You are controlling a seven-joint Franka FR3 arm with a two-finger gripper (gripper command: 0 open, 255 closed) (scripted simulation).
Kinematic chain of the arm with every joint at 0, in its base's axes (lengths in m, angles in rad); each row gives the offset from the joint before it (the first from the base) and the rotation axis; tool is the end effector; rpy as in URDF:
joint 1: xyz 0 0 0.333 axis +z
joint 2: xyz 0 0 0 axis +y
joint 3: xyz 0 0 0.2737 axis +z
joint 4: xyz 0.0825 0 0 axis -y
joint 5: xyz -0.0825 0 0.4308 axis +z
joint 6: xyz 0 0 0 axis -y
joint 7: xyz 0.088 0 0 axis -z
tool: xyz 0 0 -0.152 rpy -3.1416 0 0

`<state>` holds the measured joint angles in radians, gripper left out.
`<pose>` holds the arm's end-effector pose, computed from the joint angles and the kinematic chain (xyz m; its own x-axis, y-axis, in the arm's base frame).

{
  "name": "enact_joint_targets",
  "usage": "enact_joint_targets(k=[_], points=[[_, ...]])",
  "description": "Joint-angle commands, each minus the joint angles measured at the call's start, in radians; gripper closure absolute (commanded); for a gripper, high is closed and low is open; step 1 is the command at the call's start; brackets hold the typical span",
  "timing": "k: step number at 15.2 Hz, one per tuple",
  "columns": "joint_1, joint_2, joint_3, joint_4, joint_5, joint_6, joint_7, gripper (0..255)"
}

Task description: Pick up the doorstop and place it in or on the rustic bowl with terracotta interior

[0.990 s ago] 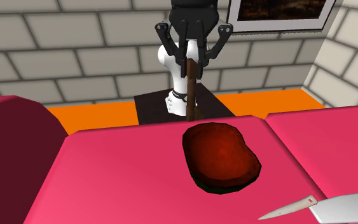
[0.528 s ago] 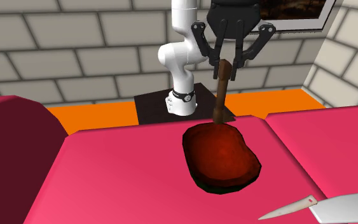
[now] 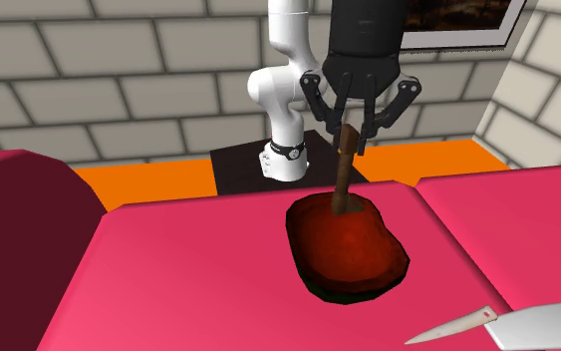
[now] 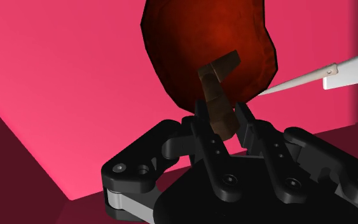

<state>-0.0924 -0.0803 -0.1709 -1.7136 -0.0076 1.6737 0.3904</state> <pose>0.5685 -0.1567 0.5188 0.7937 -0.6073 0.0340 -0.6070 -0.7944 -0.0205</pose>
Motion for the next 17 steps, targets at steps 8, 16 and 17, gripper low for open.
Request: enact_joint_targets(k=[8, 16, 17], points=[[0.0, -0.017, 0.0, -0.14, -0.003, 0.124, 0.002, 255], [-0.001, -0.017, 0.0, -0.197, -0.003, 0.18, 0.001, 255], [-0.001, -0.017, 0.0, -0.197, -0.003, 0.18, 0.001, 255]])
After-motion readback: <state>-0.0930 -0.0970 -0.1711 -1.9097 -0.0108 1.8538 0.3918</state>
